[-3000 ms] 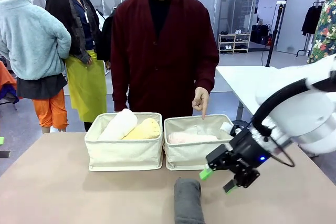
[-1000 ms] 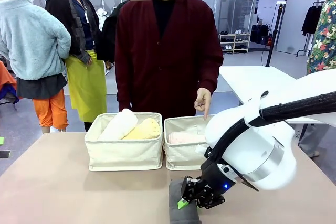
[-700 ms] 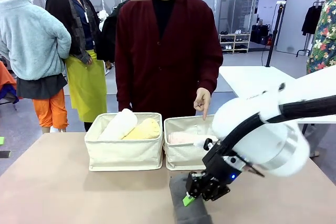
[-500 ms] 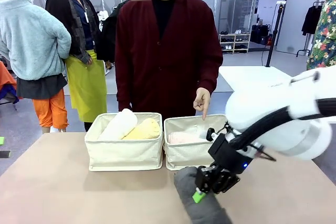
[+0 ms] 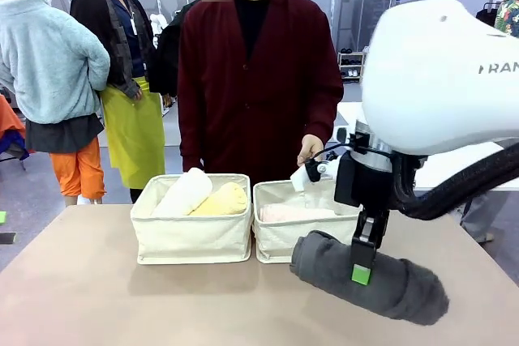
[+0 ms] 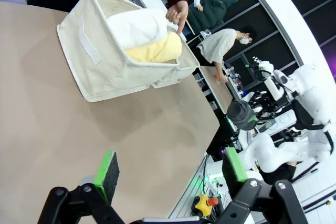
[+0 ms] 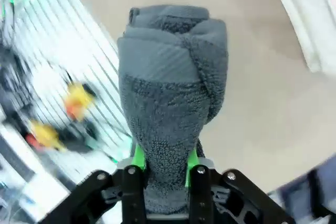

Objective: Divide the towels into two baskets.
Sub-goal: Pick up one hotel-folded towel from the bottom of the table and place it in the Fabric basket indicated by the person.

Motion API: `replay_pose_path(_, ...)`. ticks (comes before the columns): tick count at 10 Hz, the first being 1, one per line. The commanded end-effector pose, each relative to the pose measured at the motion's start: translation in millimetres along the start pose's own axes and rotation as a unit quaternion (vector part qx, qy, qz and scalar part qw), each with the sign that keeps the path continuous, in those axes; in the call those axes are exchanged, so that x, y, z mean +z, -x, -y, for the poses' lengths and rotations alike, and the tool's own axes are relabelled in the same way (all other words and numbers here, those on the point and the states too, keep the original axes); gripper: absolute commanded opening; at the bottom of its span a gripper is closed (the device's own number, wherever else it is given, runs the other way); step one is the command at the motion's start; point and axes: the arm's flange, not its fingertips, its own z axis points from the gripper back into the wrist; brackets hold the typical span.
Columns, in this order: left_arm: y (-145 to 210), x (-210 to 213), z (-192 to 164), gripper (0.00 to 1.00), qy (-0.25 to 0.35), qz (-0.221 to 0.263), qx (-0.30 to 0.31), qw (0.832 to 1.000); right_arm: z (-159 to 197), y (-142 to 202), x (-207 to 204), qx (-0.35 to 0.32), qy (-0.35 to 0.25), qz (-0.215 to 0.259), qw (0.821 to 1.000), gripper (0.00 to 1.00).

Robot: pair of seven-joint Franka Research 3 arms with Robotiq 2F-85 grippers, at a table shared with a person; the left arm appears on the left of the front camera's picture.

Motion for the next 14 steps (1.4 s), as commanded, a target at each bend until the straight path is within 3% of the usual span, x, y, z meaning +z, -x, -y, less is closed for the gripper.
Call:
replay_pose_path(1,0.5,1.6,2.7,1.0,0.007,0.008,0.001,1.0,-14.5,-7.8,-4.3,0.093,0.069,-0.007,0.993,0.11)
replay_pose_path(2,0.5,1.6,2.7,1.0,0.007,0.008,0.001,1.0,-21.4,-5.7,-8.2,0.107,0.086,0.015,0.99,0.11)
replay_pose_path(3,0.5,1.6,2.7,1.0,0.007,0.008,0.001,1.0,-11.4,-4.4,0.4,0.056,0.031,-0.021,0.998,0.11)
replay_pose_path(5,0.5,1.6,2.7,1.0,0.007,0.008,0.001,1.0,-11.4,-4.4,0.4,0.056,0.031,-0.021,0.998,0.11)
replay_pose_path(6,0.5,1.6,2.7,1.0,0.007,0.008,0.001,1.0,-16.6,-6.5,-2.4,0.084,0.051,-0.022,0.995,0.32)
replay_pose_path(7,0.5,1.6,2.7,1.0,0.007,0.008,0.001,1.0,0.5,-1.0,-18.9,0.101,0.04,-0.007,0.994,0.32)
replay_pose_path(9,0.5,1.6,2.7,1.0,0.007,0.008,0.001,1.0,15.9,-23.2,2.7,0.198,0.135,0.052,0.969,0.32)
replay_pose_path(12,0.5,1.6,2.7,1.0,0.007,0.008,0.001,1.0,82.4,-74.5,27.1,0.241,0.194,0.059,0.949,0.32)
replay_pose_path(14,0.5,1.6,2.7,1.0,0.007,0.008,0.001,1.0,128.5,-112.5,32.2,0.233,0.211,0.041,0.948,0.32)
